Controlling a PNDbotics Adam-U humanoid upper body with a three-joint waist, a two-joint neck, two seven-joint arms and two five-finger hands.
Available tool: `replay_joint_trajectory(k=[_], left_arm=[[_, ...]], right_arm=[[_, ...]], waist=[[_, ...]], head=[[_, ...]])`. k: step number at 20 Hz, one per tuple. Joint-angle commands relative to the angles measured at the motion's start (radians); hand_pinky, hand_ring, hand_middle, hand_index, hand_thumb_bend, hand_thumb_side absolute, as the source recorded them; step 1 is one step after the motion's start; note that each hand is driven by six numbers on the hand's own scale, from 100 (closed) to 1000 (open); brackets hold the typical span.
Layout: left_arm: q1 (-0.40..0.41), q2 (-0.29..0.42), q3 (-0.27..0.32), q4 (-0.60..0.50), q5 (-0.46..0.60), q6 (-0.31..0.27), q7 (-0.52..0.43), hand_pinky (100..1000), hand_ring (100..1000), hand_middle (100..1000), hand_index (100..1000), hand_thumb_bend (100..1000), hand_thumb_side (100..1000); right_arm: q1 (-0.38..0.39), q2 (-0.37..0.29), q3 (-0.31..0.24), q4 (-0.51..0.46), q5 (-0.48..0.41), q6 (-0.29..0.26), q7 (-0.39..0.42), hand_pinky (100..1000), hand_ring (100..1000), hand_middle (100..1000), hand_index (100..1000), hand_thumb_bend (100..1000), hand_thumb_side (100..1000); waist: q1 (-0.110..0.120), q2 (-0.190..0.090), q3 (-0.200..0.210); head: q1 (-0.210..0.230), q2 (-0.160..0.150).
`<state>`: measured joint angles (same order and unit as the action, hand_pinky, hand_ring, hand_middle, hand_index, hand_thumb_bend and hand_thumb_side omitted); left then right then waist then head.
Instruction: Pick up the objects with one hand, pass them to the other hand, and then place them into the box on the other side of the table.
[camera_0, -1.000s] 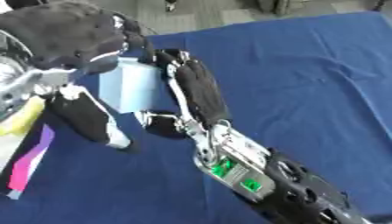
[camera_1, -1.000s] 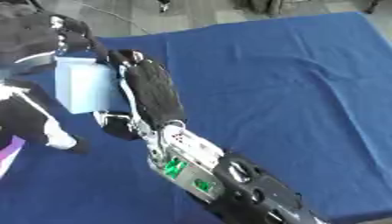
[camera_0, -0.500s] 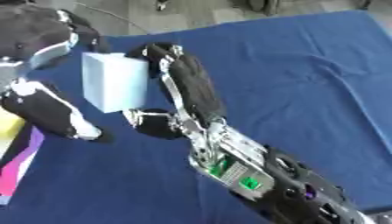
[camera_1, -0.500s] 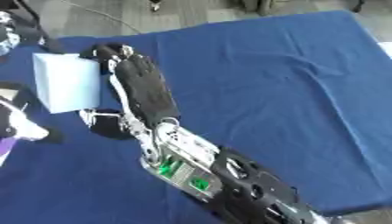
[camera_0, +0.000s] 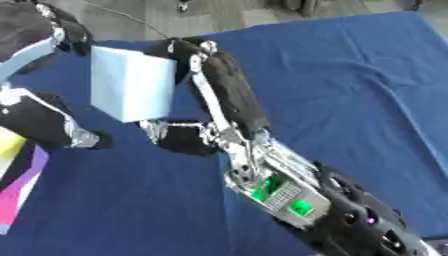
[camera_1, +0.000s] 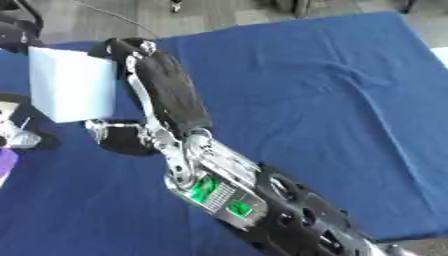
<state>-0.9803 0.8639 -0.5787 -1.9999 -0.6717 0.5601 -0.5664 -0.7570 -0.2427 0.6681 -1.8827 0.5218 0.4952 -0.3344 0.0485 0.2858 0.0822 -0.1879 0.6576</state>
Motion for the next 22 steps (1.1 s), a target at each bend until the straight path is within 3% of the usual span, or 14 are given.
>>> replay_joint_trajectory(k=[1,14,22], left_arm=[[-0.019,0.024,0.024,0.0,0.029,-0.016,0.044,783,742,695,809,827,377],[0.005,0.033,-0.017,0.0,0.113,-0.047,0.266,766,720,673,787,770,324],[0.002,0.035,-0.057,0.0,0.141,-0.052,0.3,756,690,673,780,725,313]], right_arm=[[-0.017,-0.009,-0.001,-0.001,-0.04,0.017,0.04,705,499,454,577,100,100],[-0.026,-0.01,0.001,0.015,-0.023,0.018,0.069,709,505,457,581,100,100],[-0.03,-0.007,0.021,0.045,0.022,-0.014,0.06,713,511,464,592,100,100]], waist=[[0.002,-0.014,0.002],[0.002,-0.011,0.0],[0.002,-0.013,-0.002]], head=[[-0.008,-0.01],[-0.012,-0.021],[-0.011,-0.017]])
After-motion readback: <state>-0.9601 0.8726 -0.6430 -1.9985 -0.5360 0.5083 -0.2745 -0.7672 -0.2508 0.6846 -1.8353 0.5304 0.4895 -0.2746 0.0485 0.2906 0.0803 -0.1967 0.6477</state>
